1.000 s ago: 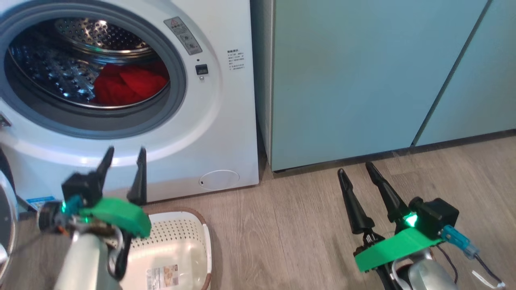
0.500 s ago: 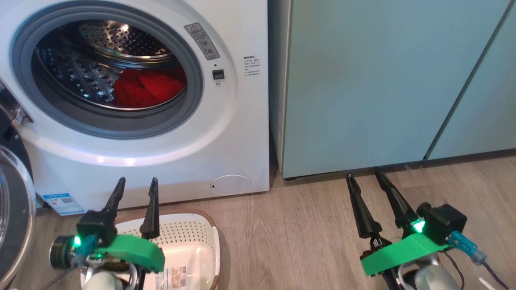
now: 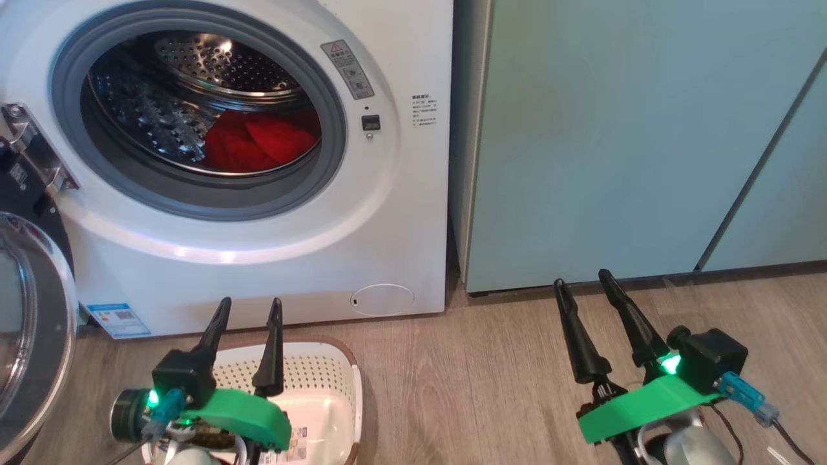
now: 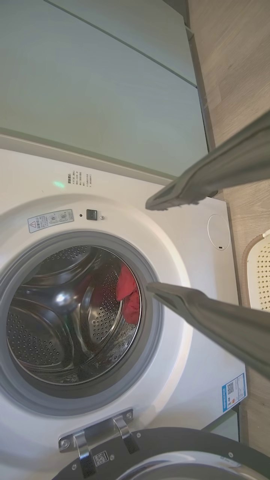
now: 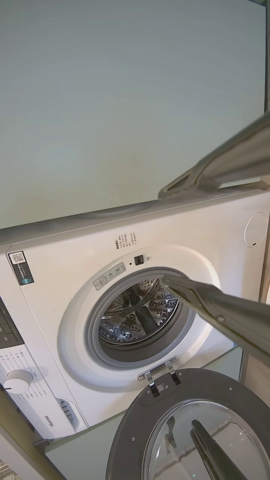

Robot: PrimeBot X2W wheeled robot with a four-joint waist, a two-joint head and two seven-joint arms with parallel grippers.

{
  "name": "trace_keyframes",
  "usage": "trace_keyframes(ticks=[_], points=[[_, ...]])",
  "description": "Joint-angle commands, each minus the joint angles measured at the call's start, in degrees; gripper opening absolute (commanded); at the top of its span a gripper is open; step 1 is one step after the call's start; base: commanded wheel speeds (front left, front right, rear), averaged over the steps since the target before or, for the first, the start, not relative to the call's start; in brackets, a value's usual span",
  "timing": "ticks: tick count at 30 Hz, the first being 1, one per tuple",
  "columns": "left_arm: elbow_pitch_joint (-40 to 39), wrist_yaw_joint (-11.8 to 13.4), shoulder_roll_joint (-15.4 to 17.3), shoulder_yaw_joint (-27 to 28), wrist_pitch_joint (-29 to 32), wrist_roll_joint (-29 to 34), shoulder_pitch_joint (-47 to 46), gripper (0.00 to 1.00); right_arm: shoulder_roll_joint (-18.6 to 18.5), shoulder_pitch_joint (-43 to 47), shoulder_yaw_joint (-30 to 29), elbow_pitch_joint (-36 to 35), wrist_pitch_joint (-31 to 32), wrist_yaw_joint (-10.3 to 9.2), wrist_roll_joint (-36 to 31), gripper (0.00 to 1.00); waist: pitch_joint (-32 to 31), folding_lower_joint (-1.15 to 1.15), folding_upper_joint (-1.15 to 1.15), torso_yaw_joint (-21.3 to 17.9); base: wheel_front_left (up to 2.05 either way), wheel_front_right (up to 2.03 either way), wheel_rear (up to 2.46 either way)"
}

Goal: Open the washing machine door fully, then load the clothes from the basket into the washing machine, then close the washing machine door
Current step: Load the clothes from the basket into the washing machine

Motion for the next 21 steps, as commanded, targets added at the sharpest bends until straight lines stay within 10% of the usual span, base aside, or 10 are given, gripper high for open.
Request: trace_keyframes(ticks=[1, 21], points=[[-2.0, 0.6, 0.0, 1.3, -0.5, -0.2, -2.0, 1.00, -0.1, -1.2, 1.3, -1.8, -0.4, 0.00, 0.3, 1.00, -0.2, 0.01, 0.00, 0.2, 0.00, 0.00, 0.00], [-1.9, 1.7, 0.0, 0.8, -0.5, -0.2, -1.7, 1.00, -0.1, -1.2, 1.2, -1.7, -0.4, 0.00, 0.6, 1.00, -0.8, 0.01, 0.00, 0.4, 0.00, 0.00, 0.00]])
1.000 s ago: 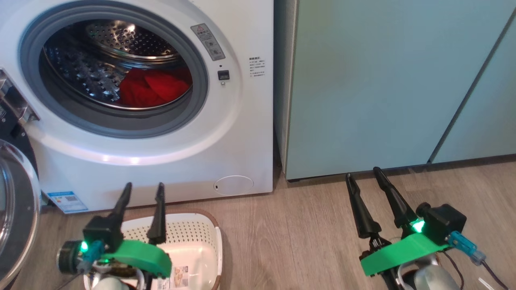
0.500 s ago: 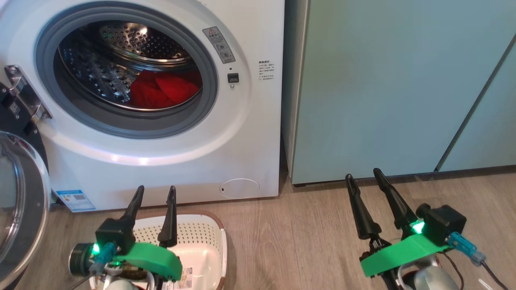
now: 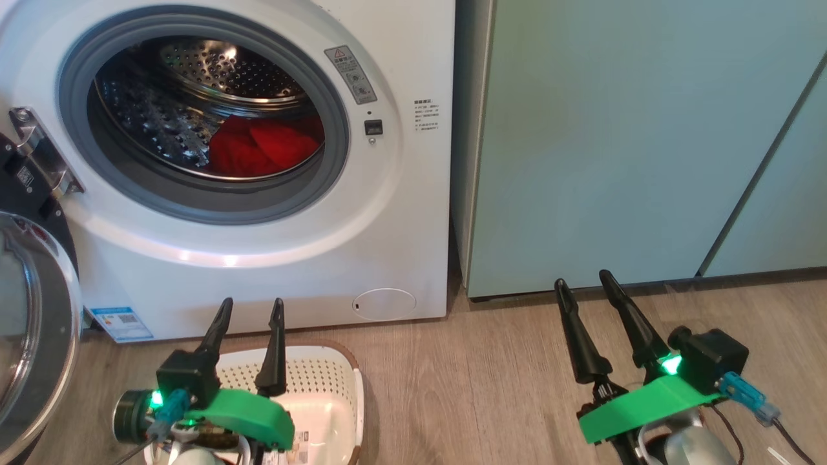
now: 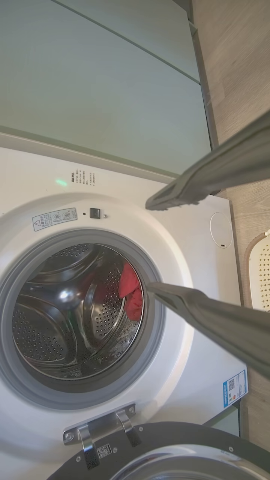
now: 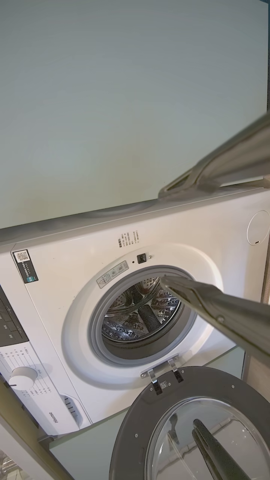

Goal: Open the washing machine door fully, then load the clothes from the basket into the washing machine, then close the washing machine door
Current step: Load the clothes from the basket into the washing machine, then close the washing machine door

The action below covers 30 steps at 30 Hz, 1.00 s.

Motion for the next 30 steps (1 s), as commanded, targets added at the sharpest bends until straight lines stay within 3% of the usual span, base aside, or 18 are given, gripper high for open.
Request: trace_keyframes(ticks=[1, 12, 30], points=[[-1.8, 0.3, 0.0, 1.7, -0.5, -0.3, -1.7, 1.00, -0.1, -1.2, 1.2, -1.9, -0.4, 0.00, 0.1, 1.00, 0.0, 0.00, 0.00, 0.1, 0.00, 0.00, 0.00], [-1.1, 0.8, 0.0, 1.8, -0.5, -1.2, -1.7, 1.00, -0.1, -0.9, 1.4, -1.8, -0.4, 0.00, 0.1, 1.00, -0.1, 0.00, 0.00, 0.5, -0.56, 0.56, 0.00], [-1.6, 0.9, 0.0, 2.1, -0.5, -1.2, -1.6, 1.00, -0.1, -0.8, 1.5, -1.4, -0.4, 0.00, 0.3, 1.00, -0.5, 0.00, 0.00, 1.0, -1.94, 1.94, 0.00]])
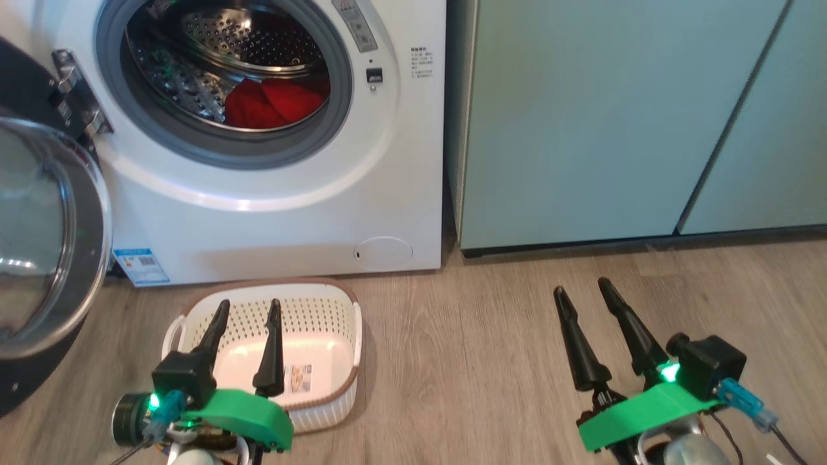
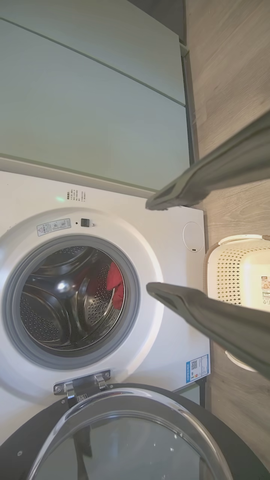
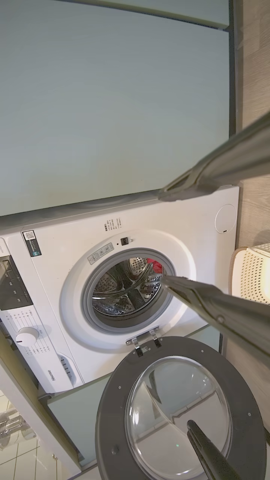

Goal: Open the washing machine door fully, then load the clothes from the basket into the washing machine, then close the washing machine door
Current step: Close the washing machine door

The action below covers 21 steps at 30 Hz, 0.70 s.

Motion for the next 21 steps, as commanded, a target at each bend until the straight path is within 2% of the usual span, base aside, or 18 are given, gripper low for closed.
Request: trace_keyframes(ticks=[1, 9, 21], points=[[-1.7, 0.4, 0.0, 2.0, -0.5, 0.2, -1.6, 1.00, -0.1, -1.6, 1.5, -1.6, -0.4, 0.00, 0.3, 1.00, 0.0, 0.00, 0.00, 0.0, -1.58, 1.58, 0.00], [-1.2, 0.3, 0.0, 1.9, -0.5, 0.6, -1.5, 1.00, -0.1, -1.8, 1.6, -1.3, -0.4, 0.00, 0.4, 1.00, -0.2, 0.00, 0.00, 0.0, -0.96, 0.96, 0.00], [-1.0, 0.4, 0.0, 1.7, -0.5, 0.5, -1.2, 1.00, -0.1, -1.7, 1.9, -0.9, -0.4, 0.00, 0.3, 1.00, -0.7, 0.00, 0.00, -0.2, 0.00, 0.00, 0.00]])
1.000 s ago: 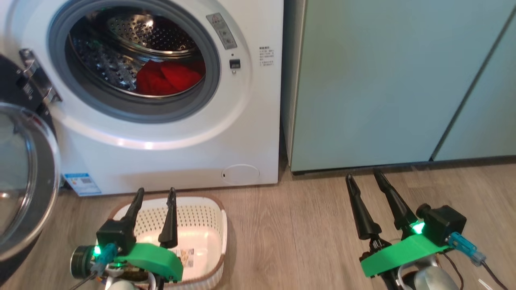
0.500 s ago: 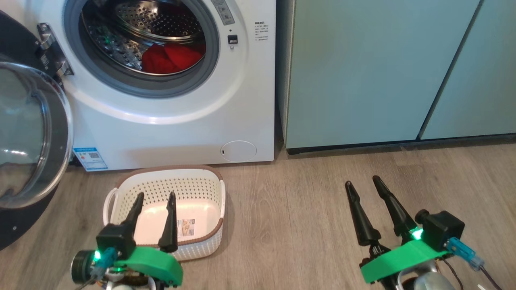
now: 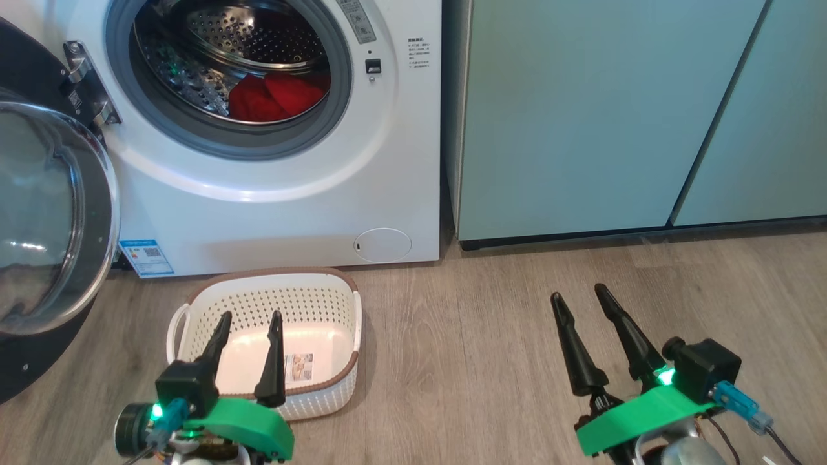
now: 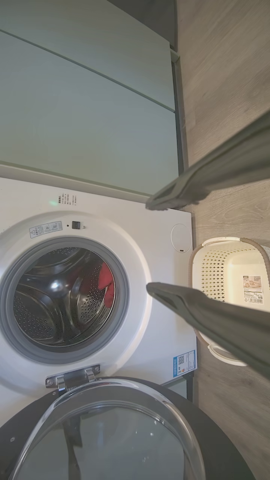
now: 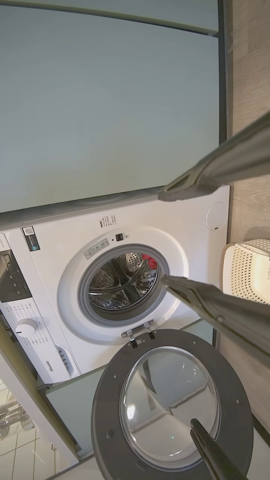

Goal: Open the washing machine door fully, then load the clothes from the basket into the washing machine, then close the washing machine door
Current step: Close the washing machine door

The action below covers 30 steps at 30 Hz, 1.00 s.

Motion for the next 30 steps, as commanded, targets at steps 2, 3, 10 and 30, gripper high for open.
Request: trace_keyframes(ticks=[2, 3, 10, 30], points=[[-1.8, 0.5, 0.0, 1.7, -0.5, 0.5, -2.3, 1.00, -0.1, -1.9, 1.4, -1.7, -0.4, 0.00, 0.3, 1.00, -0.1, 0.00, 0.00, 0.2, 0.00, 0.00, 0.00], [-1.8, 0.4, 0.0, 1.6, -0.5, 0.5, -2.3, 1.00, -0.1, -1.9, 1.3, -1.7, -0.4, 0.00, 0.3, 1.00, -0.1, 0.00, 0.00, 0.3, 0.00, 0.00, 0.00], [-1.7, 0.4, 0.0, 0.9, -0.5, 0.5, -2.4, 1.00, -0.1, -1.4, 1.6, -2.1, -0.4, 0.00, 0.1, 1.00, 0.9, 0.00, 0.00, 3.1, 0.00, 0.00, 0.00], [-0.8, -0.9, 0.5, 2.3, -0.5, 3.5, -3.2, 1.00, -0.1, -1.4, 2.5, -2.7, -0.4, 0.00, 3.1, 1.00, 1.6, 0.00, 0.00, 23.8, 0.00, 0.00, 0.00]])
